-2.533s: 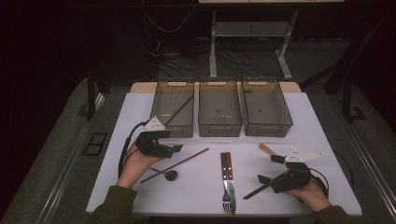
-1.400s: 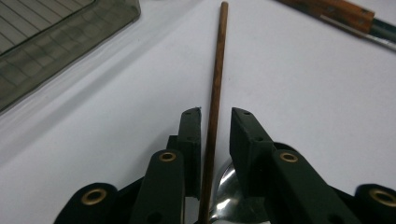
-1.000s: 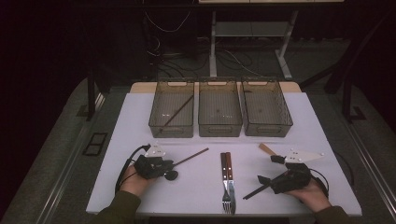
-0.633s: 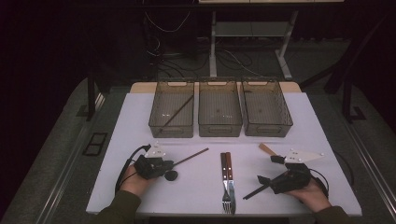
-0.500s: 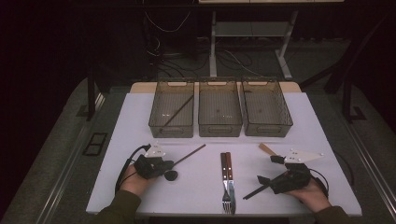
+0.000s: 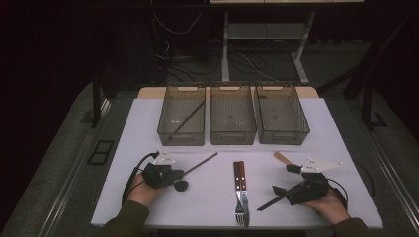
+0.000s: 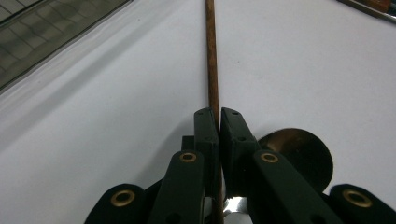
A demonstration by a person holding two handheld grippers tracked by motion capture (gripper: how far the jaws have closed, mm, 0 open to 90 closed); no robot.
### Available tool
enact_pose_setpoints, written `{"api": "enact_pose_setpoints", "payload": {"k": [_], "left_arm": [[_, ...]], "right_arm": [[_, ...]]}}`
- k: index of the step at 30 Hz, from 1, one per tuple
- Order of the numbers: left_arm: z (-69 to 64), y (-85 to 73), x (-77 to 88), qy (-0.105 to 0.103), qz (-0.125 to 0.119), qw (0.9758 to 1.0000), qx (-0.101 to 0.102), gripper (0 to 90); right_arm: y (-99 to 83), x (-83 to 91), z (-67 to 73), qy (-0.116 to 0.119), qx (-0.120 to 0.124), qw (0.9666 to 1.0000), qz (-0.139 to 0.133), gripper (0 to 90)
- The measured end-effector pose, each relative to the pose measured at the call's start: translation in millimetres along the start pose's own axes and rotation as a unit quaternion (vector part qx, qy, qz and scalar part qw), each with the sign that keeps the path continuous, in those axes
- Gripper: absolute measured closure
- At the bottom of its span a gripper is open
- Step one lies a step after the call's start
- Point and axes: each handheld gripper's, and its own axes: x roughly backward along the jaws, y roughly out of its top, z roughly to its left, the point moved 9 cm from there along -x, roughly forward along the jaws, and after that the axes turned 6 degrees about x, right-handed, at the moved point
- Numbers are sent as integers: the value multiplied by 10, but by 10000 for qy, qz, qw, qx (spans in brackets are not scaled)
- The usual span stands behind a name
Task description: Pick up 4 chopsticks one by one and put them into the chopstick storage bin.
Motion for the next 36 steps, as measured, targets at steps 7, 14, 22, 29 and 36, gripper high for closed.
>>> {"api": "enact_pose_setpoints", "payload": {"k": [7,14,22,29,36], "left_arm": [[-1,45,58,-1,-93,9999,64,855],[-9,68,112,-37,-140,9998,134,855],[-38,104,182,-73,-187,9997,143,855],[-73,166,271,-133,-343,9991,187,855],[-98,249,376,-130,-459,9987,182,855]], "right_arm": [[0,0,-1,2,0,10000,-1,24],[-1,1,-3,3,1,10000,5,24],[0,1,-6,5,13,10000,-6,24],[2,0,-3,12,11,10000,-9,24],[1,-2,-6,9,25,10000,-5,24]]}}
